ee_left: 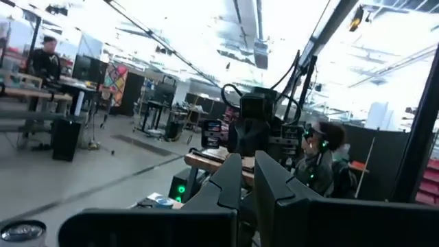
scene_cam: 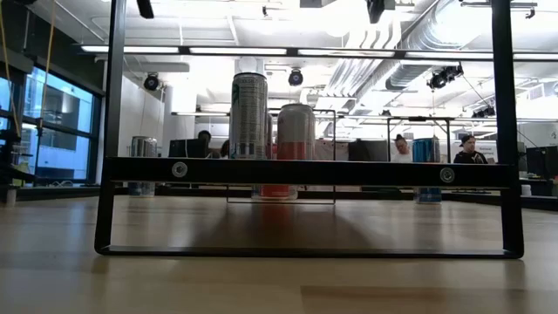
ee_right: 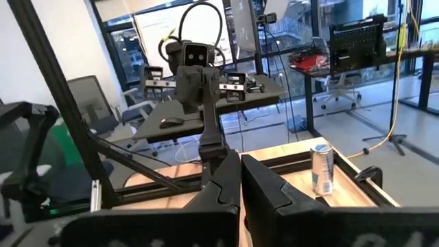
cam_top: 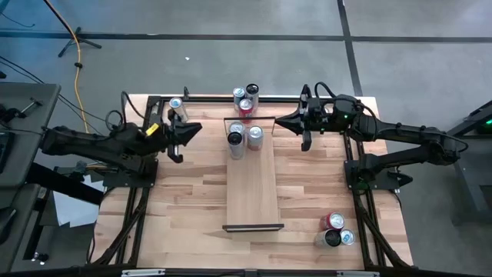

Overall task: Place canned beverage on shelf
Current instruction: Put the top white pink soda can on the shelf aligned with the other white pink soda can

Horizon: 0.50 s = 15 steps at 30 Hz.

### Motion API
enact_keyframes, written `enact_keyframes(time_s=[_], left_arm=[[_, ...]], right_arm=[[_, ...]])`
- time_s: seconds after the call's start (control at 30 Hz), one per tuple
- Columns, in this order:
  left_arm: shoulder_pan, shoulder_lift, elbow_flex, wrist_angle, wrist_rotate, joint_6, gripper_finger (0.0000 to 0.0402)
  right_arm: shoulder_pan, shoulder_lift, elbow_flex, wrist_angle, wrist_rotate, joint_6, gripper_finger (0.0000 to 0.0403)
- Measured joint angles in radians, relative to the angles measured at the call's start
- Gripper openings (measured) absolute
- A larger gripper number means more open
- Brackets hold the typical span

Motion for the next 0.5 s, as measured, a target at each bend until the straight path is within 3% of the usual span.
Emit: enact_keyframes(time_s=[0.3,0.5], left_arm=[[0.008,0.044,0.191,-0.353,0.009,0.097,0.0000],[0.034,0.014,0.221,-0.362,0.054,0.161,0.0000]], right_arm=[[0.000,0.000,0.000,0.009,-0.076,0.001,0.0000],[0.000,0.000,0.000,0.054,-0.078,0.055,0.0000]])
